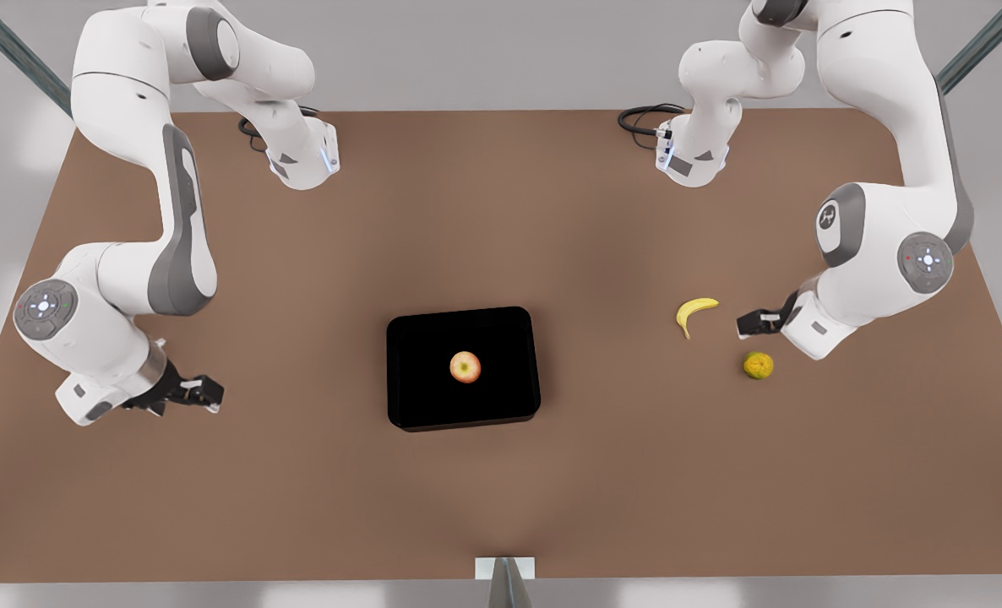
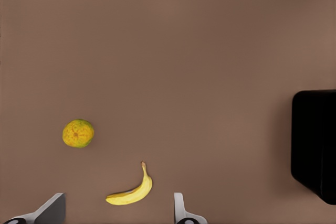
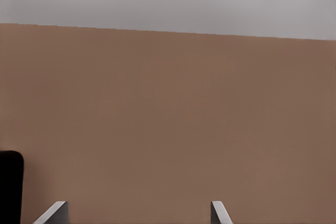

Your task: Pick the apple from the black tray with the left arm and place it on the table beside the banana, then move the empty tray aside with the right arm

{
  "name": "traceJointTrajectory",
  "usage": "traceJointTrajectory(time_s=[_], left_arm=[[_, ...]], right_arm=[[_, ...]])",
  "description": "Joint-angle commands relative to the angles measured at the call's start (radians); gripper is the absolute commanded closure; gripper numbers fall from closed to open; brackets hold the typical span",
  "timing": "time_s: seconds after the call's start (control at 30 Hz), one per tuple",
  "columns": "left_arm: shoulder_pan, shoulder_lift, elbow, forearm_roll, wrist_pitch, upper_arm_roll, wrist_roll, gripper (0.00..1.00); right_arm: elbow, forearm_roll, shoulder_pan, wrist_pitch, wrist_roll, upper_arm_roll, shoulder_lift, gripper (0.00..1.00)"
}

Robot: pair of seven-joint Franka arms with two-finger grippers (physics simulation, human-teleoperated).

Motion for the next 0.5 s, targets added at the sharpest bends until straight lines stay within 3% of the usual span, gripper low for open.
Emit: traceJointTrajectory(time_s=[0.0,0.1,0.13,0.2,0.27,0.3,0.33,0.37,0.47], left_arm=[[0.0,-0.001,0.0,0.0,0.039,0.0,-0.081,0.0],[-0.033,0.042,0.04,-0.016,0.066,-0.008,-0.044,0.0],[-0.154,0.073,0.107,0.02,0.093,-0.02,-0.077,0.0],[-0.418,0.156,0.246,0.108,0.089,-0.025,-0.588,0.0],[-0.596,0.218,0.269,0.111,0.126,-0.025,-0.91,0.0],[-0.668,0.309,0.33,0.175,0.128,-0.023,-1.037,0.0],[-0.699,0.436,0.471,0.183,0.126,-0.023,-1.157,0.0],[-0.724,0.496,0.514,0.183,0.137,-0.023,-1.228,0.0],[-0.776,0.591,0.512,0.217,0.301,-0.02,-1.455,0.0]], right_arm=[[0.004,0.001,-0.001,0.055,-0.009,0.0,0.0,0.0],[0.015,-0.001,-0.002,0.058,-0.009,-0.002,0.051,0.0],[0.049,-0.001,-0.002,0.066,-0.013,-0.008,0.118,0.0],[0.174,-0.001,-0.005,0.072,-0.021,-0.011,0.276,0.0],[0.188,0.002,-0.009,0.069,-0.013,-0.015,0.264,0.0],[0.231,0.002,-0.008,-0.049,-0.013,-0.015,0.235,0.0],[0.282,0.002,-0.006,-0.14,-0.013,-0.012,0.227,0.0],[0.291,0.004,-0.006,-0.164,-0.012,-0.014,0.206,0.0],[0.293,0.007,-0.006,-0.184,-0.012,-0.012,0.19,0.0]])
